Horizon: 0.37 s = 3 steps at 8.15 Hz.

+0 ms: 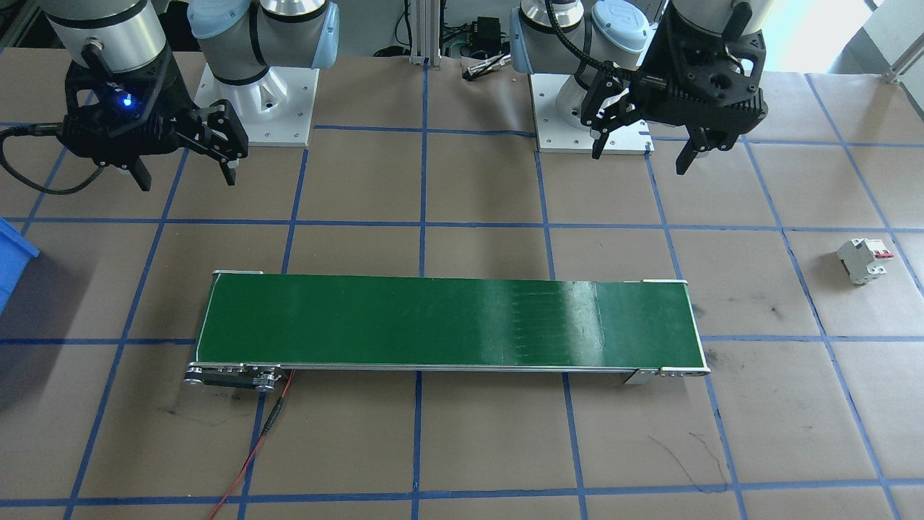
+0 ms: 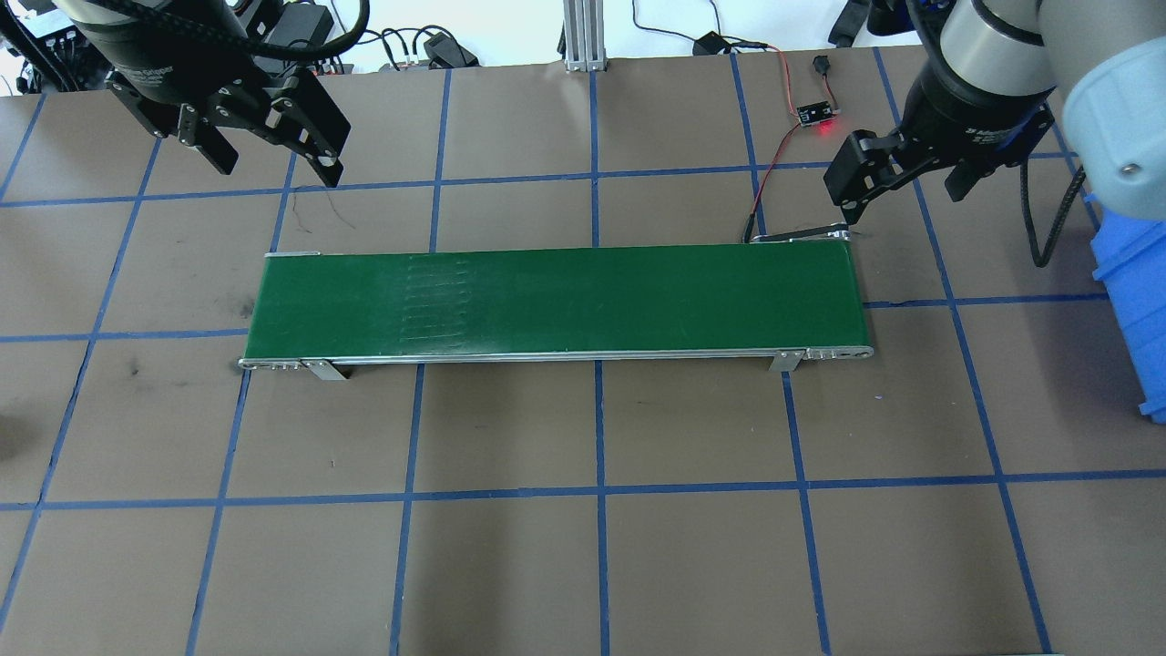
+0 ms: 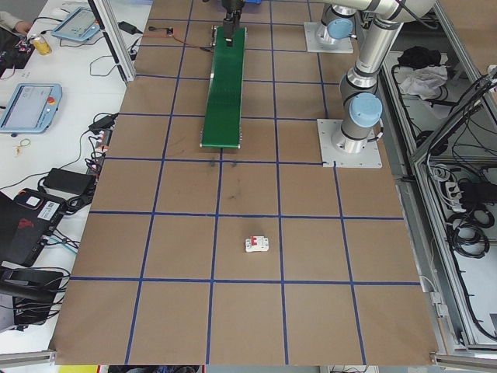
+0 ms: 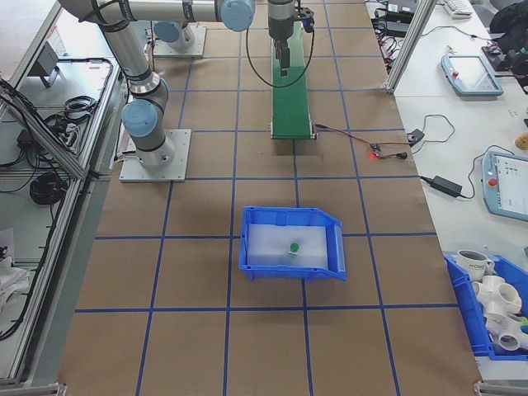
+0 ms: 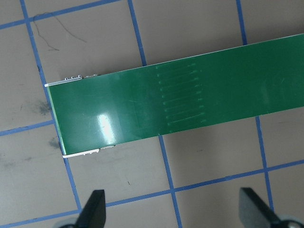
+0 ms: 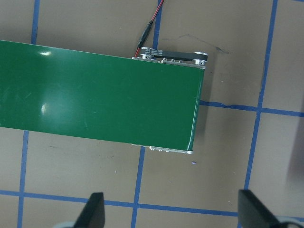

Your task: Move button from left to right

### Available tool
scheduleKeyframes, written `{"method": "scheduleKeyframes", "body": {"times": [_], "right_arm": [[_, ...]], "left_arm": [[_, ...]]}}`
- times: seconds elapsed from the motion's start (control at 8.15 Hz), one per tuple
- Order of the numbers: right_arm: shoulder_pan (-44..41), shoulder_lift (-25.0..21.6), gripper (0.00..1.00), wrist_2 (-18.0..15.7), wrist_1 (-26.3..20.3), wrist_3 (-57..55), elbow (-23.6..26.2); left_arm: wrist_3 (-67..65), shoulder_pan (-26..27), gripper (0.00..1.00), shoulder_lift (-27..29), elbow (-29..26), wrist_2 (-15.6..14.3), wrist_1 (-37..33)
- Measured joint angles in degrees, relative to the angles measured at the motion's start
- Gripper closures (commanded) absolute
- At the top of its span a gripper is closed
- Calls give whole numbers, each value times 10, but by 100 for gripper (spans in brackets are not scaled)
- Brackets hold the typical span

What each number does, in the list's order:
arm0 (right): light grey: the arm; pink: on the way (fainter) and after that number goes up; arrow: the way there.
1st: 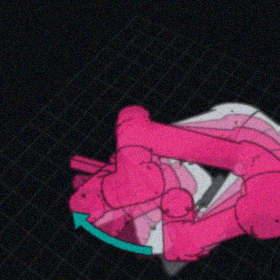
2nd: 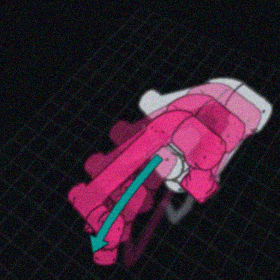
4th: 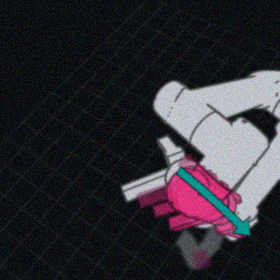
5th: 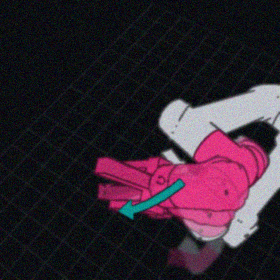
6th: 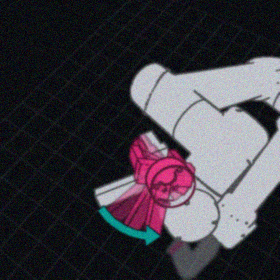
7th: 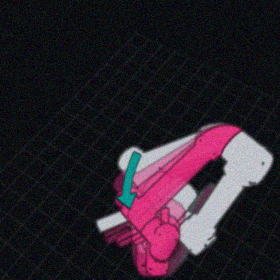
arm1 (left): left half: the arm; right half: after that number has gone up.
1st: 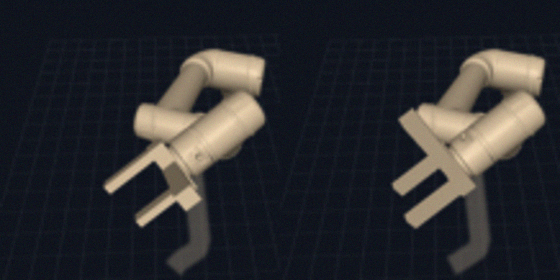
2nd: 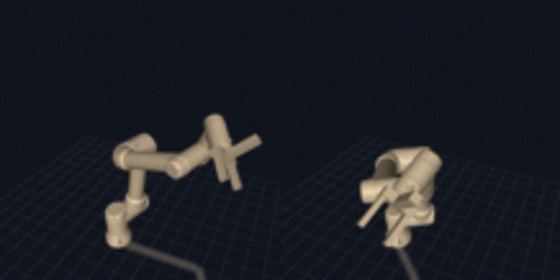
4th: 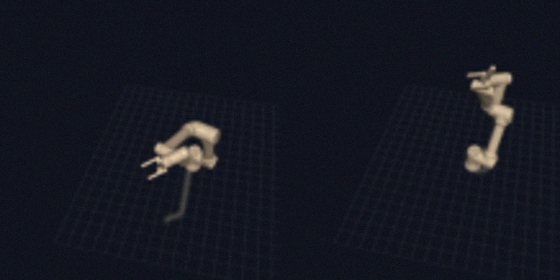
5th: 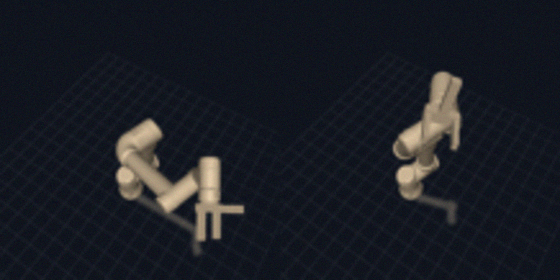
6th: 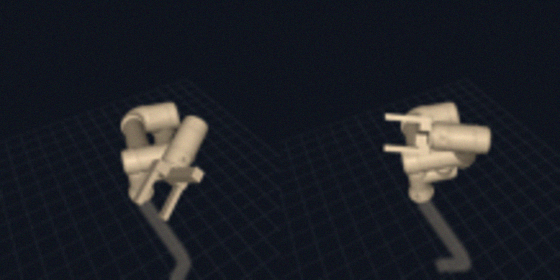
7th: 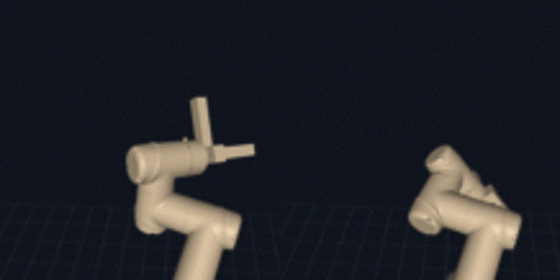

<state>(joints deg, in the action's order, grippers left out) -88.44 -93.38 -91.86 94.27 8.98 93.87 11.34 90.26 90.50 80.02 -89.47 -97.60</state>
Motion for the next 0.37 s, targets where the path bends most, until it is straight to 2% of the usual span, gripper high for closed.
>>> {"method": "scheduleKeyframes", "body": {"times": [0.37], "right_arm": [[-1, 1, 0, -3, -1, -2, 0]], "left_arm": [[0, 0, 0, 0, 0, 0, 0]]}}
